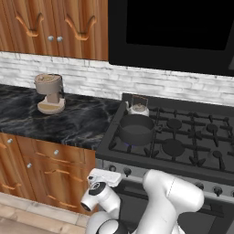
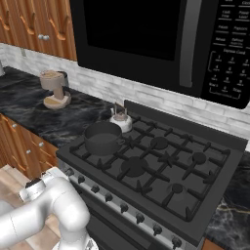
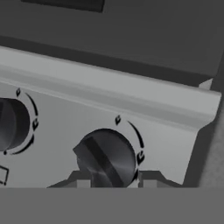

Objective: Pick the kettle from the cabinet and place it on a stove burner. Then pick the pot from the counter and place it on another stove burner. Finally, turn both burners on.

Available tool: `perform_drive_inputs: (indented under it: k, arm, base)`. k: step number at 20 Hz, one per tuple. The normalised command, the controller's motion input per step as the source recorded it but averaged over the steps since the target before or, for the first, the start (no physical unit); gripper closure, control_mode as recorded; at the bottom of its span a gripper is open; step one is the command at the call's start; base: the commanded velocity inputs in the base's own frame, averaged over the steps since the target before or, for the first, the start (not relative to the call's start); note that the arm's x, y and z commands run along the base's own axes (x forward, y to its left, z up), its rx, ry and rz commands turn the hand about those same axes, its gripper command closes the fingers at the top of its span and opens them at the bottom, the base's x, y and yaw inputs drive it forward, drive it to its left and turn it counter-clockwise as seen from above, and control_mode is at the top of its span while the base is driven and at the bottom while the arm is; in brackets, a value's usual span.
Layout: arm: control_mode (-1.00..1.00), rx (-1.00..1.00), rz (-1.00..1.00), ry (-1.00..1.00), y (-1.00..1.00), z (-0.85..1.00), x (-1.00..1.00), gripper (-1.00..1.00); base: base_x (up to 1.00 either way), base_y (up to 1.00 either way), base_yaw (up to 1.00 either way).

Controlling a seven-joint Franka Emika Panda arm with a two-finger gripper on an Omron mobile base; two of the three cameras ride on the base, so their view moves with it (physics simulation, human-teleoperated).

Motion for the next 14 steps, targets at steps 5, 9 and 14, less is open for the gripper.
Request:
perform_drive_inputs:
  k: [5,9,14]
  arm:
    - [-1.00,-0.06,0.01,0.03,0.00,-0.26,-0.08,1.00]
    - [-1.00,-0.13,0.00,0.05,0.00,-0.12,-0.14,1.00]
    - [-1.00,-0.15,0.00,0.06,0.00,-0.05,-0.17,1.00]
  base:
    - [0.00,0.00,0.00]
    - [0.00,0.00,0.00]
    - [0.00,0.00,0.00]
